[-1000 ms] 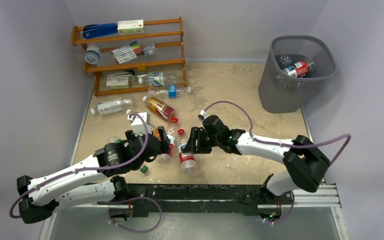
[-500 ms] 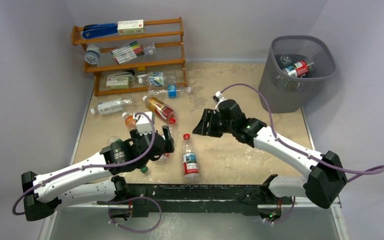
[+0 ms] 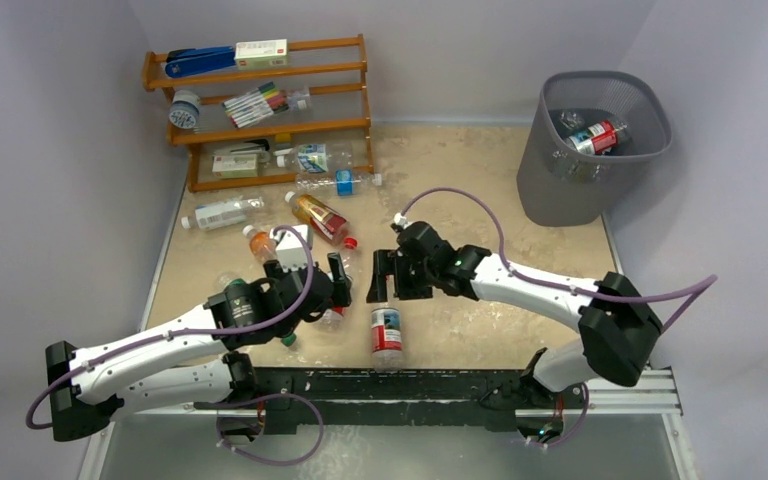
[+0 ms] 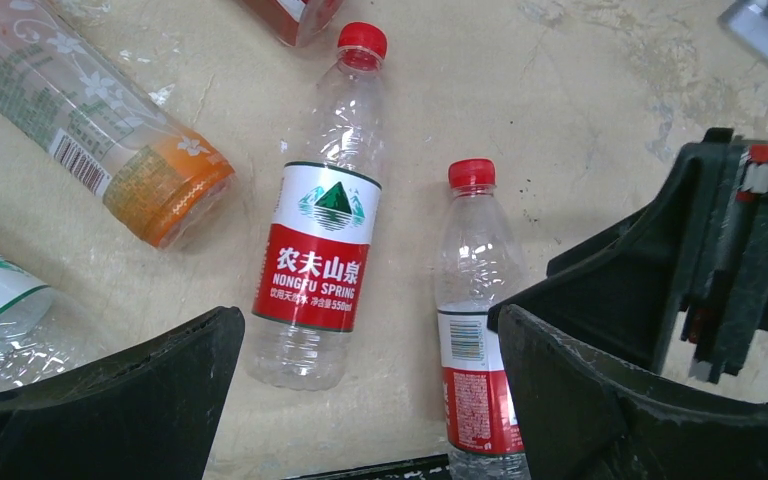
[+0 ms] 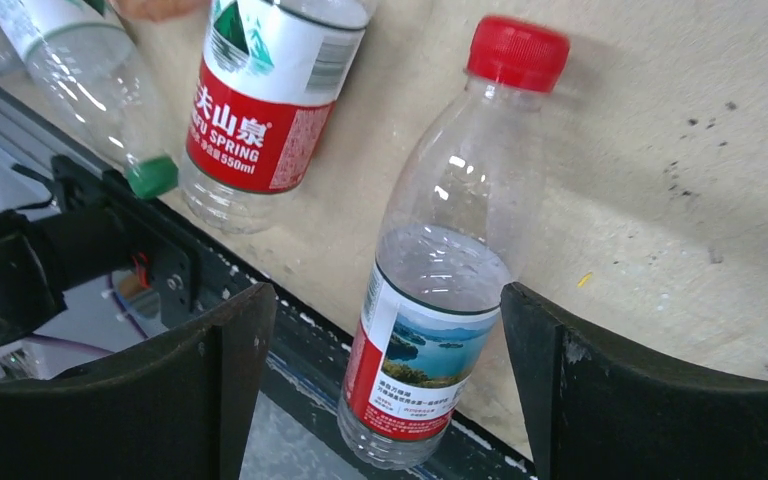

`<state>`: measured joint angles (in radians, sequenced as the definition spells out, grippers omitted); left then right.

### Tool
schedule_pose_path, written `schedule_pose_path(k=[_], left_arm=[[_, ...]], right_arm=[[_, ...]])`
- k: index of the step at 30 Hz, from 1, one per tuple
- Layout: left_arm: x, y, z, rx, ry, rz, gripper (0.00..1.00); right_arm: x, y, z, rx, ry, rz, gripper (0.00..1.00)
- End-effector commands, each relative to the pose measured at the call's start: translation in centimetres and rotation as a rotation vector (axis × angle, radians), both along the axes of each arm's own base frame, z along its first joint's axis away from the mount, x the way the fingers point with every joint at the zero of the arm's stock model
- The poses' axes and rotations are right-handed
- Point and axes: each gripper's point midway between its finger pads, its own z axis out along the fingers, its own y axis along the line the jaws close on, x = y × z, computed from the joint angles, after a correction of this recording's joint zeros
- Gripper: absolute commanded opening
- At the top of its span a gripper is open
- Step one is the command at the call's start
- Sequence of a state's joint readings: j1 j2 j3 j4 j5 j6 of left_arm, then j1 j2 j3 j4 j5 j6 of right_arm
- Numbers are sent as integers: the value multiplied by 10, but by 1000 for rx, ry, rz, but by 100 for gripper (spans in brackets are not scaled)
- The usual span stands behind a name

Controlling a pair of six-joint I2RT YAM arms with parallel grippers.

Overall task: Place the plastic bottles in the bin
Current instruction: Pick up the plastic bottle at the center of the board.

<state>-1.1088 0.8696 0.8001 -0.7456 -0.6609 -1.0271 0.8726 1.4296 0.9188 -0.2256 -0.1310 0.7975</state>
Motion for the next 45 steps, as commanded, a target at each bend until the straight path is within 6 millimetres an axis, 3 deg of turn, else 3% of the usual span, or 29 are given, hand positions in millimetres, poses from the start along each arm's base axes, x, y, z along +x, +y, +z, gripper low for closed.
schedule_pose_path(k=[1,7,12,18,21,24,26,29,34,41,45], left_arm=[[2,-6,2,-13,-19,-15,100],[1,-3,1,-17,-19,-11,100],[0,-4,-4,-14,-11,-16,100],[1,-7,-2,-18,-14,-18,100],[2,-9,-2,-14,-13,-20,100],[2,-10,-2,-13,-11,-22,100],[2,-10,-2,-14,-10,-22,100],[2,-9,-1,-17,-11,-22,100],[1,-9,-2,-15,-9,-23,100],[3,-14,-1,-18,-6,-29,100],[3,-14,0,-14,-6,-30,100]], right_arm=[[-4,7,-10,-48,6,-15,86],[-26,4,-43,-161,66,1,87],[-38,9,-54,-173,89,31,84],[-38,6,-46,-169,71,19,52],[-41,4,-33,-157,77,19,50],[-31,-6,-20,-172,33,-16,50],[-16,-9,3,-150,-10,-40,50],[10,-31,29,-126,-66,-95,50],[71,-90,96,-93,-227,-223,50],[150,-165,202,-183,-473,-360,49],[184,-204,242,-204,-551,-419,49]])
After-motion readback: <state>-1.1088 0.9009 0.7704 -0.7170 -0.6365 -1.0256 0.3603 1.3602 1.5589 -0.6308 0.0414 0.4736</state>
